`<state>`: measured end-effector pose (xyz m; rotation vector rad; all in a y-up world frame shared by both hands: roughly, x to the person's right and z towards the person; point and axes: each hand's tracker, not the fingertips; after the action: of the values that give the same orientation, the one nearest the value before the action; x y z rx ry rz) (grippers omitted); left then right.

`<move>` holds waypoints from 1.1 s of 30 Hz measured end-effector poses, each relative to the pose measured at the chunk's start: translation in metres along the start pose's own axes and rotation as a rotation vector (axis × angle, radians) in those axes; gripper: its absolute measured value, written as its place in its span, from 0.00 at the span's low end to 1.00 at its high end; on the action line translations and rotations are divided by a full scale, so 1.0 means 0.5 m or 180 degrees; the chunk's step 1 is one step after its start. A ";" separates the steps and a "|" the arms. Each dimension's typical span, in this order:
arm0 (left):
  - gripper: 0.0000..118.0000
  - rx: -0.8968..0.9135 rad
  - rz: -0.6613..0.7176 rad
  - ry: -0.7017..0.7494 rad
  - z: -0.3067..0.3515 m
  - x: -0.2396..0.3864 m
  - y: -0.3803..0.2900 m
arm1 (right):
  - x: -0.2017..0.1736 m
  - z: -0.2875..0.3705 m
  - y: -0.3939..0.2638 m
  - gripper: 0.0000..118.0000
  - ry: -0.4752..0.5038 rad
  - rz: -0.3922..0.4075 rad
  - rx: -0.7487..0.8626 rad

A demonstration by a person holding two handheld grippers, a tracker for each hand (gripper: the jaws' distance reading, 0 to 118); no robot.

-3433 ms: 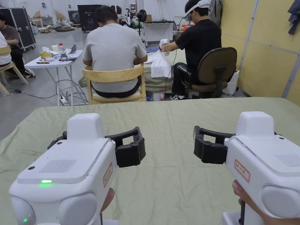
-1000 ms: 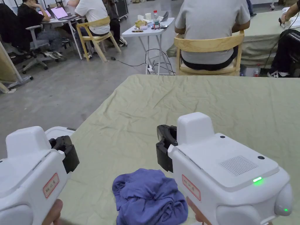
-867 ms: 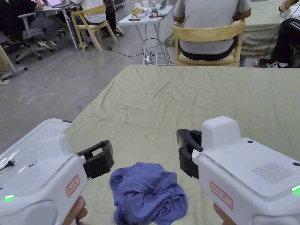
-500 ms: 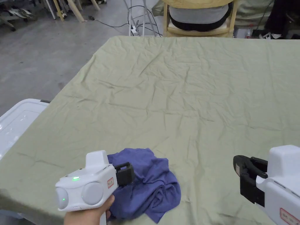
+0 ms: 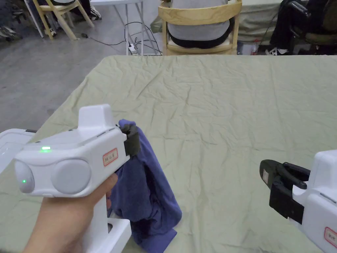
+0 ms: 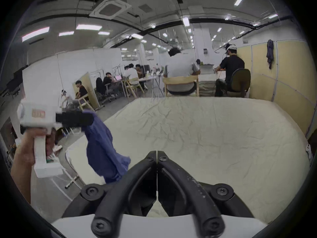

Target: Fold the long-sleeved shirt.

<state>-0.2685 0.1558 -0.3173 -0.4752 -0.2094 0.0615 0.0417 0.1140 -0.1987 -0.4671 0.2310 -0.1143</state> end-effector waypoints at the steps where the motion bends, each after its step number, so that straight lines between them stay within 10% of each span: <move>1: 0.10 0.0145 -0.0064 -0.0067 0.021 0.032 0.044 | 0.006 0.022 0.009 0.03 -0.0001 -0.0020 0.0083; 12: 0.10 0.0677 -0.0402 -0.0846 0.050 0.378 0.213 | 0.108 0.210 0.049 0.03 -0.0410 -0.0081 0.0621; 29: 0.10 -0.2127 -0.0756 -0.1101 -0.383 0.793 -0.446 | 0.325 0.250 -0.119 0.02 -0.1056 -0.0694 -0.0030; 31: 0.27 -0.2005 -0.0771 -0.1120 -0.380 0.796 -0.456 | 0.335 0.248 -0.123 0.02 -0.1068 -0.0719 -0.0055; 33: 0.68 -0.1866 -0.0622 -0.1336 -0.360 0.792 -0.424 | 0.336 0.248 -0.121 0.02 -0.1080 -0.0737 -0.0049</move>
<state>0.1590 -0.0707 -0.3026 -1.0227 -0.6949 -0.0968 0.2315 0.0868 -0.0961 -0.5198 -0.1560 -0.2565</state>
